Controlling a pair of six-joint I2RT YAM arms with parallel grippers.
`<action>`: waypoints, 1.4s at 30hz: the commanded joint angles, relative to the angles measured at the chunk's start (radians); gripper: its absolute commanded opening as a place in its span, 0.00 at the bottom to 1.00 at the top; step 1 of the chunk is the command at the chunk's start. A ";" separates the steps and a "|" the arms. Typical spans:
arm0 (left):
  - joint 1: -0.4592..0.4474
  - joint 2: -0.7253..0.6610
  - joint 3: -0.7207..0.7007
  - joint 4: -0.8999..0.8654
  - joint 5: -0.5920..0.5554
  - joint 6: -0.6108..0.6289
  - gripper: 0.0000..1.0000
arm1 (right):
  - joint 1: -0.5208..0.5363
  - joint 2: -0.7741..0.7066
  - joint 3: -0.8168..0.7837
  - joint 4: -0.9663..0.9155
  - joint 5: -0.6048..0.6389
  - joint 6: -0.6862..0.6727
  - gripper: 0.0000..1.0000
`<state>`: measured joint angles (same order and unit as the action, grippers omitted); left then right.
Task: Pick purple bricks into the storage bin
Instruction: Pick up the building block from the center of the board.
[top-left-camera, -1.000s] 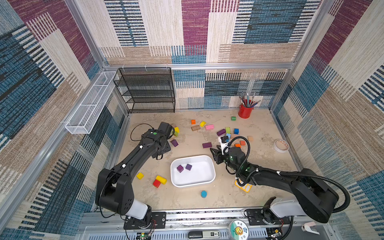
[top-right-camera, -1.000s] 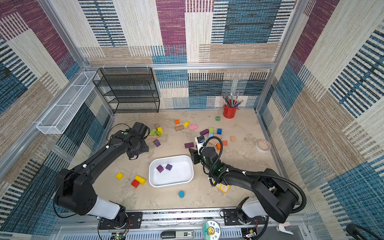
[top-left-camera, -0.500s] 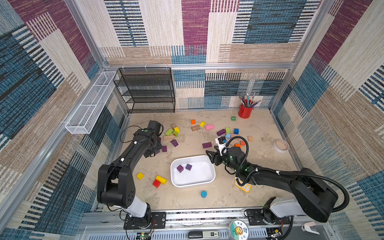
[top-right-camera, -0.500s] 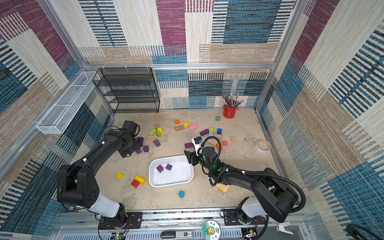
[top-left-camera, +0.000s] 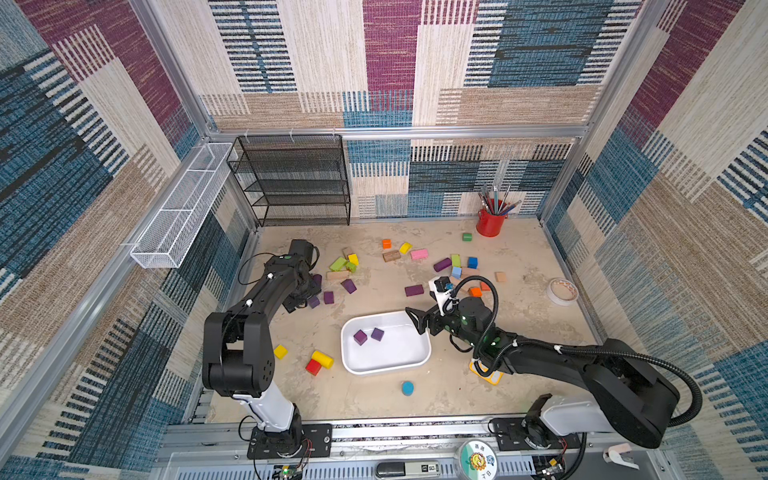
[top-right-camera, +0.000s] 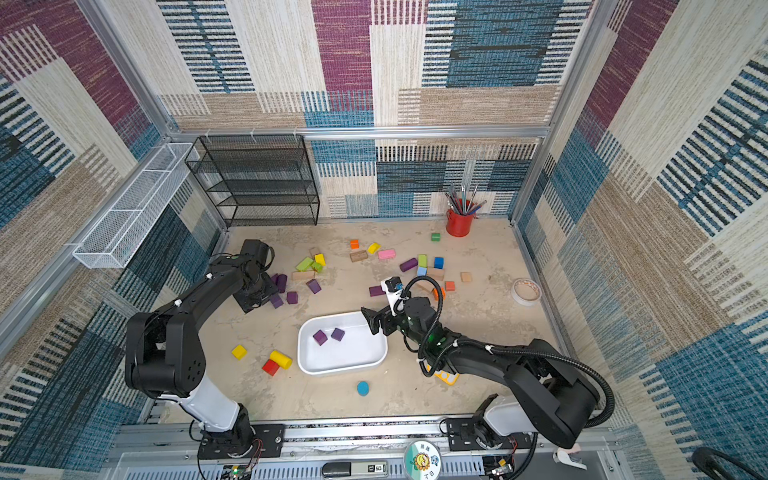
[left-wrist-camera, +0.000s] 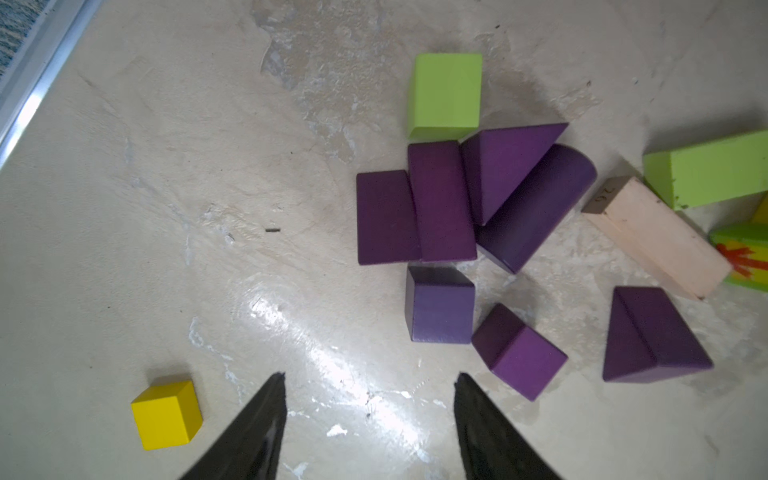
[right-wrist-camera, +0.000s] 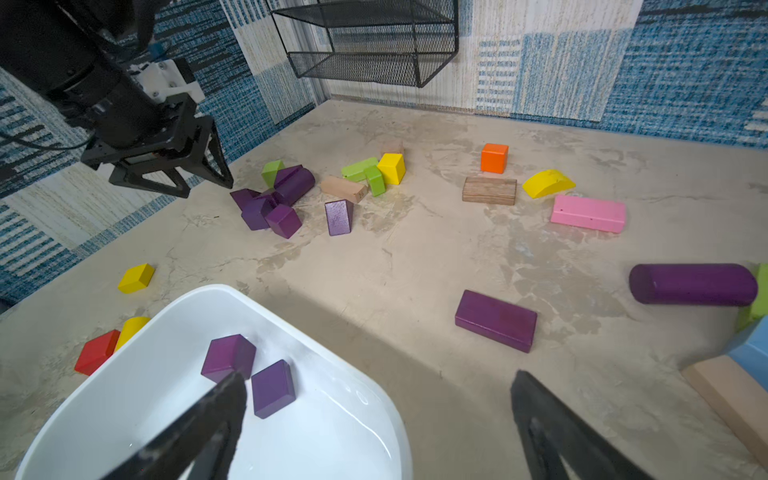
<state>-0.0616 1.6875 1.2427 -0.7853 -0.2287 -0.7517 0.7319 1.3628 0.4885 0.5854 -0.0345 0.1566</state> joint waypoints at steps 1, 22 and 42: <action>0.012 0.025 0.025 0.021 0.014 0.026 0.65 | 0.005 -0.004 -0.002 0.055 -0.017 -0.012 1.00; 0.084 0.150 0.085 0.070 0.092 0.041 0.55 | 0.044 0.025 0.005 0.073 -0.008 -0.049 1.00; 0.110 0.229 0.101 0.083 0.111 0.032 0.40 | 0.048 0.033 0.013 0.061 0.014 -0.053 1.00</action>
<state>0.0437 1.9129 1.3499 -0.7052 -0.1242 -0.7315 0.7776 1.3937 0.4919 0.6090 -0.0406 0.1062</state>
